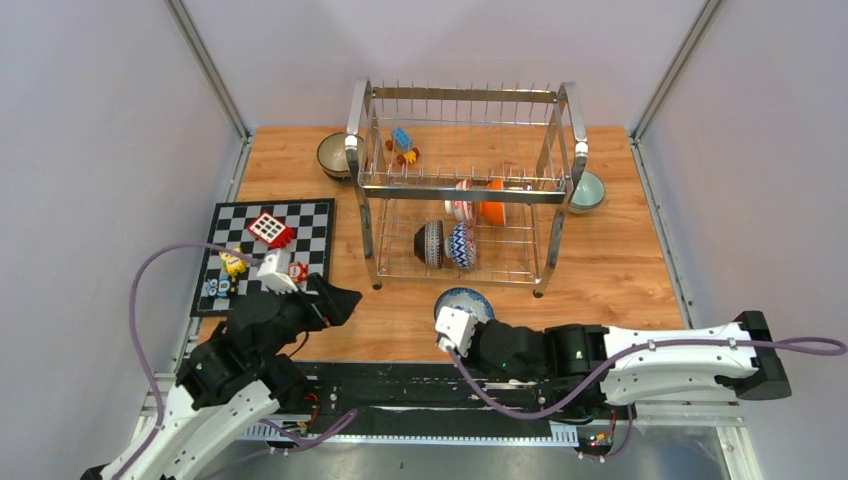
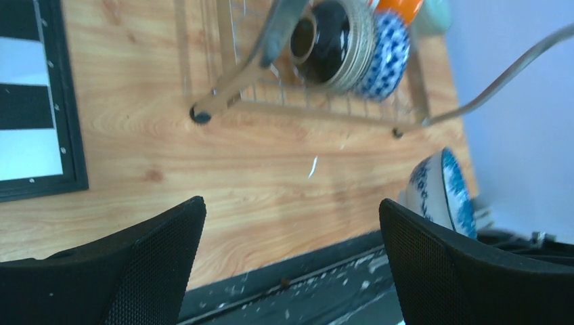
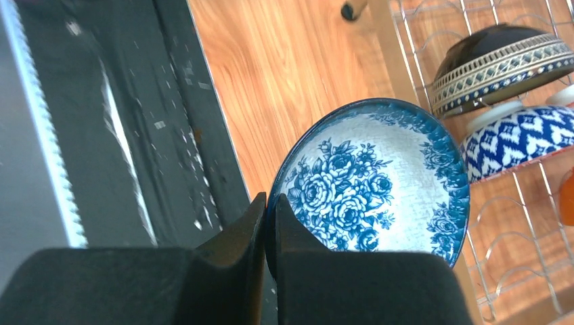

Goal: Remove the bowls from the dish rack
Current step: Pick up the bowl from the dish rack.

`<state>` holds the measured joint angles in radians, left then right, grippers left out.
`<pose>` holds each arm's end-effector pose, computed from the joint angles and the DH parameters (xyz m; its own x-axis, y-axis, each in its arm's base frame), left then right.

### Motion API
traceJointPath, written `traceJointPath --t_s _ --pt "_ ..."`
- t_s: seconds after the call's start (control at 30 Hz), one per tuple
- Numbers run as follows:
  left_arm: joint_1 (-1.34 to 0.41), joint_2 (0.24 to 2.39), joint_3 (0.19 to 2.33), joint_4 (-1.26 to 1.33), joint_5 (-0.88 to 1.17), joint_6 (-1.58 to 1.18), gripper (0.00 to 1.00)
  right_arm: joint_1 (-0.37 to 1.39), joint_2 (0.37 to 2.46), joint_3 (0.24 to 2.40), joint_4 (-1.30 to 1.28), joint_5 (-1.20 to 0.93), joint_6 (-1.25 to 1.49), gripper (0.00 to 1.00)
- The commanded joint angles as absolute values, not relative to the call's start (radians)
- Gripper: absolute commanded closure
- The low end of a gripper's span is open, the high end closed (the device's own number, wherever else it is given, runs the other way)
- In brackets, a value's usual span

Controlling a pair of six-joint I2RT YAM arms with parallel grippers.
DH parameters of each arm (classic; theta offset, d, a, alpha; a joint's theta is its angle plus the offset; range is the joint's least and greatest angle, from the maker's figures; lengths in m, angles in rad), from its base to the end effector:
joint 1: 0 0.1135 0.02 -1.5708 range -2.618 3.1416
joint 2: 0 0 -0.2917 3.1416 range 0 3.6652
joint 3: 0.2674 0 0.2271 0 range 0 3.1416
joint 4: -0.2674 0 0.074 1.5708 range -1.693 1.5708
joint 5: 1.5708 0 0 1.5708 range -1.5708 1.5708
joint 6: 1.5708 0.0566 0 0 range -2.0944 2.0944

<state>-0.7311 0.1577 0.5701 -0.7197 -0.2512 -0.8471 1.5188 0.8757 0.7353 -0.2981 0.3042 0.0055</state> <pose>0.0327 -0.0104 0.2631 -0.5016 -0.5251 -0.6875 0.1427 0.7336 -0.6645 0.0260 0.1732 0.3119 -0.0272 -0.4222 -0.9061 -0.9386 0.3228 -0.1222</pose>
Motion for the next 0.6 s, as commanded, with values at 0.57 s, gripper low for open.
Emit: traceJointPath --t_s 0.57 --pt "-1.366 0.644 0.669 -0.724 -0.557 -0.828 0.0 1.789 1.087 0.638 -0.223 0.638 -0.145 0.98"
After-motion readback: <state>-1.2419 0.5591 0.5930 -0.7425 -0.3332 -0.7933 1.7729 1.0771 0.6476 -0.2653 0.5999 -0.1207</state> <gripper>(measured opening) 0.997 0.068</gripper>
